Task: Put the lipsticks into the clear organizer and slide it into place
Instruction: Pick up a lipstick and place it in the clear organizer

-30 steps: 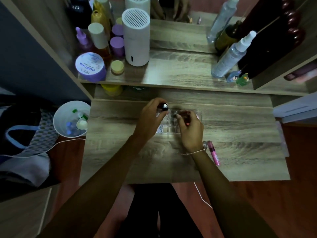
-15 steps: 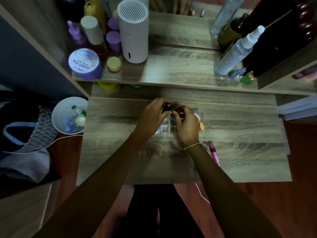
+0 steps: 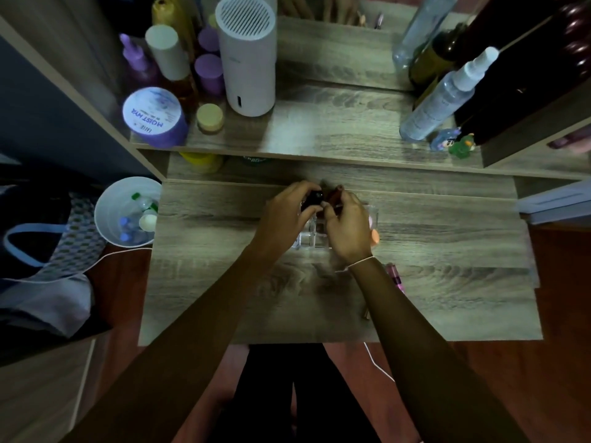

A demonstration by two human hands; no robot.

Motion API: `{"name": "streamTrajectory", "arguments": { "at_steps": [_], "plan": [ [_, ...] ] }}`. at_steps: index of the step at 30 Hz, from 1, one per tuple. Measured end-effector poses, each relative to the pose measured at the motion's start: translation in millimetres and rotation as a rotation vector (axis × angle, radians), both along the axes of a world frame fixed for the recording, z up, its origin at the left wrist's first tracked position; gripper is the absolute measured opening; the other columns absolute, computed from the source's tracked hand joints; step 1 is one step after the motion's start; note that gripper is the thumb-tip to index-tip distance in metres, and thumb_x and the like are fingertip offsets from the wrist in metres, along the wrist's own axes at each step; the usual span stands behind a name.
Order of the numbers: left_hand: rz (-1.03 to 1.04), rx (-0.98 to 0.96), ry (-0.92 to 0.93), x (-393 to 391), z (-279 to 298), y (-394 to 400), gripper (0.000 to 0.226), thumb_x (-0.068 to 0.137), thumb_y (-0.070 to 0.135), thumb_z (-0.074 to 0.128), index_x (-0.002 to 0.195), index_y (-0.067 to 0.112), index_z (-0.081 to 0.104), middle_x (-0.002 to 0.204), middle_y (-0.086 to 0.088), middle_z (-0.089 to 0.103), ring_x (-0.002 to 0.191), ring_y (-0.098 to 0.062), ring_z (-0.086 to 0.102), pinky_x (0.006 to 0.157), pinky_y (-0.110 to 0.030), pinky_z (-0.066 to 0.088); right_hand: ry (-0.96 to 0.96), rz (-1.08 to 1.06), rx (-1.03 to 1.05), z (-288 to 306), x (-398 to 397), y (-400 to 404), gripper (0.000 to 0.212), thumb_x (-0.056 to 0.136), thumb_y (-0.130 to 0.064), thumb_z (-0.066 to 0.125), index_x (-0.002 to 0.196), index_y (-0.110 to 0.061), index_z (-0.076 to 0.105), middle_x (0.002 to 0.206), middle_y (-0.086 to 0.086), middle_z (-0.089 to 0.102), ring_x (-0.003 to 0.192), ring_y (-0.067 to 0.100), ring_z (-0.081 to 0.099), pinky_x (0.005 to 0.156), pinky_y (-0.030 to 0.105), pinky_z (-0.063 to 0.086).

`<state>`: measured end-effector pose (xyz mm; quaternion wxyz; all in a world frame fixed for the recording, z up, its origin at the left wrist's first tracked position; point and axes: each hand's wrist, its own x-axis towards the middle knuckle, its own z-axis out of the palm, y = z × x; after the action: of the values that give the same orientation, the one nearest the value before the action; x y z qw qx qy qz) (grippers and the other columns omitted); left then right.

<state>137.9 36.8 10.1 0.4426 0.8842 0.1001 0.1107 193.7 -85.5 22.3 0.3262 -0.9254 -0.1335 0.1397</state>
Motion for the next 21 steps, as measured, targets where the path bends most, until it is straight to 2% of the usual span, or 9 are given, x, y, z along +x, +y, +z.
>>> {"name": "streamTrajectory", "arguments": {
  "at_steps": [5,8,11,15,18,20,21],
  "plan": [
    [-0.010,-0.012,0.020,-1.5,1.3,-3.1,0.030,0.083,0.008,0.069,0.112,0.008,0.060,0.111,-0.009,0.066,0.102,-0.019,0.063,0.085,-0.026,0.050,0.040,-0.059,0.054,6.7,5.4,5.2,0.036,0.096,-0.019,0.051,0.129,-0.005,0.054,0.127,0.015,0.059,0.117,0.029,0.055,0.100,0.038,0.044],
    [-0.025,0.006,0.035,-7.5,0.2,-6.0,0.030,0.085,0.005,0.066,0.114,0.009,0.059,0.114,-0.010,0.065,0.106,-0.020,0.061,0.090,-0.032,0.051,0.059,-0.059,0.052,7.9,6.3,5.6,0.035,0.097,-0.020,0.050,0.128,-0.004,0.052,0.128,0.015,0.058,0.118,0.030,0.054,0.101,0.040,0.043],
    [0.017,0.079,0.050,-10.6,-2.6,-7.5,0.030,0.085,0.007,0.066,0.114,0.010,0.060,0.112,-0.011,0.065,0.105,-0.025,0.057,0.088,-0.040,0.049,0.051,-0.065,0.071,8.3,5.7,4.3,0.041,0.098,-0.020,0.048,0.136,-0.005,0.045,0.134,0.016,0.053,0.123,0.030,0.051,0.105,0.041,0.040],
    [0.056,0.145,0.124,-9.0,-7.6,-4.4,0.029,0.085,0.014,0.067,0.114,0.012,0.060,0.112,-0.010,0.064,0.107,-0.028,0.054,0.089,-0.040,0.045,0.041,-0.025,0.070,6.1,2.6,1.5,0.042,0.099,-0.021,0.047,0.139,-0.007,0.042,0.133,0.015,0.055,0.121,0.028,0.052,0.102,0.040,0.042],
    [0.057,0.193,0.159,-6.8,-11.4,-3.5,0.029,0.086,0.016,0.066,0.114,0.012,0.061,0.114,-0.011,0.064,0.110,-0.029,0.052,0.092,-0.038,0.037,0.049,-0.042,0.069,3.0,-4.3,-3.0,0.052,0.098,-0.019,0.049,0.147,-0.015,0.033,0.130,0.011,0.060,0.113,0.023,0.059,0.093,0.032,0.047],
    [0.056,0.220,0.173,-6.3,-13.0,-2.6,0.029,0.086,0.017,0.066,0.114,0.012,0.061,0.115,-0.012,0.063,0.110,-0.031,0.052,0.091,-0.039,0.037,0.025,-0.045,0.127,3.7,-13.9,-7.8,0.062,0.097,-0.015,0.052,0.151,-0.021,0.022,0.122,0.005,0.063,0.096,0.008,0.061,0.083,0.015,0.045],
    [0.058,0.229,0.178,-5.9,-13.5,-2.1,0.028,0.086,0.018,0.066,0.113,0.012,0.062,0.115,-0.012,0.063,0.110,-0.031,0.052,0.091,-0.039,0.037,0.004,-0.031,0.177,3.8,-18.7,-10.6,0.060,0.096,-0.012,0.052,0.150,-0.023,0.026,0.119,0.002,0.063,0.092,0.004,0.060,0.082,0.010,0.044]
  ]
}}
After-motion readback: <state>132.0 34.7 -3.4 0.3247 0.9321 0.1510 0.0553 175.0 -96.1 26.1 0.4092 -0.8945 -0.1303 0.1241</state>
